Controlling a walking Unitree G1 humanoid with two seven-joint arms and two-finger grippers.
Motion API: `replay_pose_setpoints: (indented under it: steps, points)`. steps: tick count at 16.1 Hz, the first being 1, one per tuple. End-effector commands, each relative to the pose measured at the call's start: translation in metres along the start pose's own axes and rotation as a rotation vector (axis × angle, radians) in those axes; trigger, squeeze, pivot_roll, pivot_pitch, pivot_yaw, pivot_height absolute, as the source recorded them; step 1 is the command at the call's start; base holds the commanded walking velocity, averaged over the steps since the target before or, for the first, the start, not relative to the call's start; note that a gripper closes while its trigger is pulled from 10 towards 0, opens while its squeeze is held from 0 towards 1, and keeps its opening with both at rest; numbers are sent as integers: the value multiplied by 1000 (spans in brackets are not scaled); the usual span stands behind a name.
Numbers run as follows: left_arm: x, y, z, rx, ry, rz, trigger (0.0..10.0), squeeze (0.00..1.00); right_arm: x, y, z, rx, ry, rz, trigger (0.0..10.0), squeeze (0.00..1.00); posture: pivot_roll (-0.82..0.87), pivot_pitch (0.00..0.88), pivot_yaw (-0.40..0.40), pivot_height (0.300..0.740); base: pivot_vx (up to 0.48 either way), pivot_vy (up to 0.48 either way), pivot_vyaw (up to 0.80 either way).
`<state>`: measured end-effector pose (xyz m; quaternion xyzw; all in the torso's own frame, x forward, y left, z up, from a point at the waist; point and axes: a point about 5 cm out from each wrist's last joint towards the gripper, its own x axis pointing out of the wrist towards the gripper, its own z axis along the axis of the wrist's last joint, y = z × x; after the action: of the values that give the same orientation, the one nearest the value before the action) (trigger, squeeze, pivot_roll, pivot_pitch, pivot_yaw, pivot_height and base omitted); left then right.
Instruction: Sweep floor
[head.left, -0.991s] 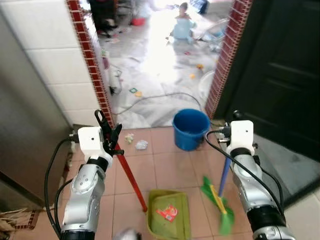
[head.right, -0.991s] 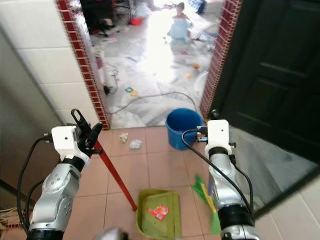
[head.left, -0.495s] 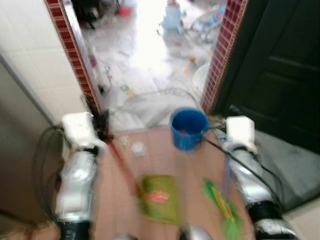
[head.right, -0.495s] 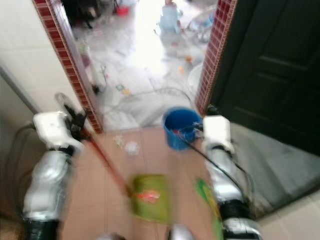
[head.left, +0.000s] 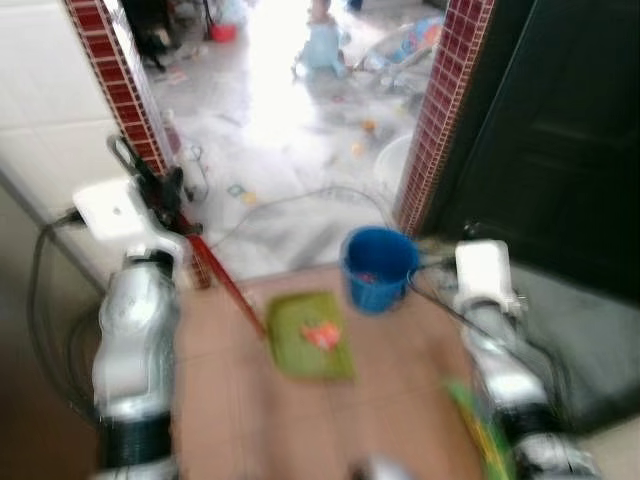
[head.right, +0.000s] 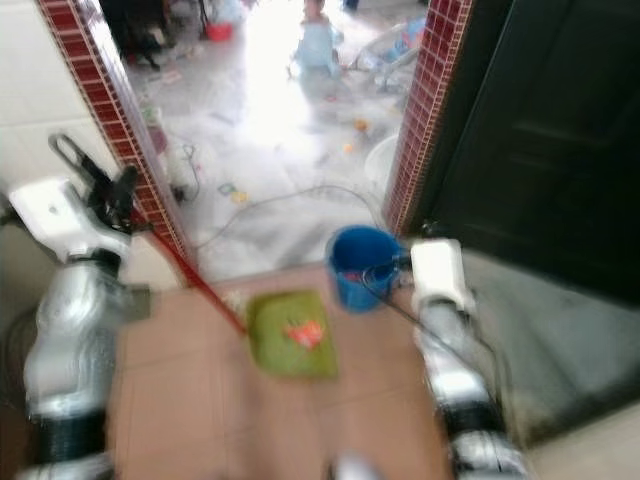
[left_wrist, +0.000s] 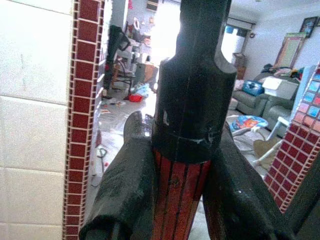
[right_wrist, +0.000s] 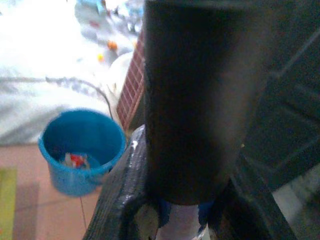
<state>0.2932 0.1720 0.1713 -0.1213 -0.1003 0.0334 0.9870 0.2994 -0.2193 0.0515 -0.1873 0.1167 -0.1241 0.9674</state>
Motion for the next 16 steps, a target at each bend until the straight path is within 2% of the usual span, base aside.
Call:
replay_pose_setpoints:
  steps: [1,8,16]
  points:
    - [5,-8,25,-77,-102,-26,10000,0,3,8,15,-14,-56,18,10000,0,-45,0,2,740,480,0,0]
    - [13,-22,39,-116,-117,-67,10000,0,2,14,6,-3,-14,33,10000,0,-44,0,15,740,480,0,0]
    - [15,-28,46,-106,-128,-75,10000,0,2,17,4,-1,-9,44,10000,0,-40,0,20,740,474,0,0]
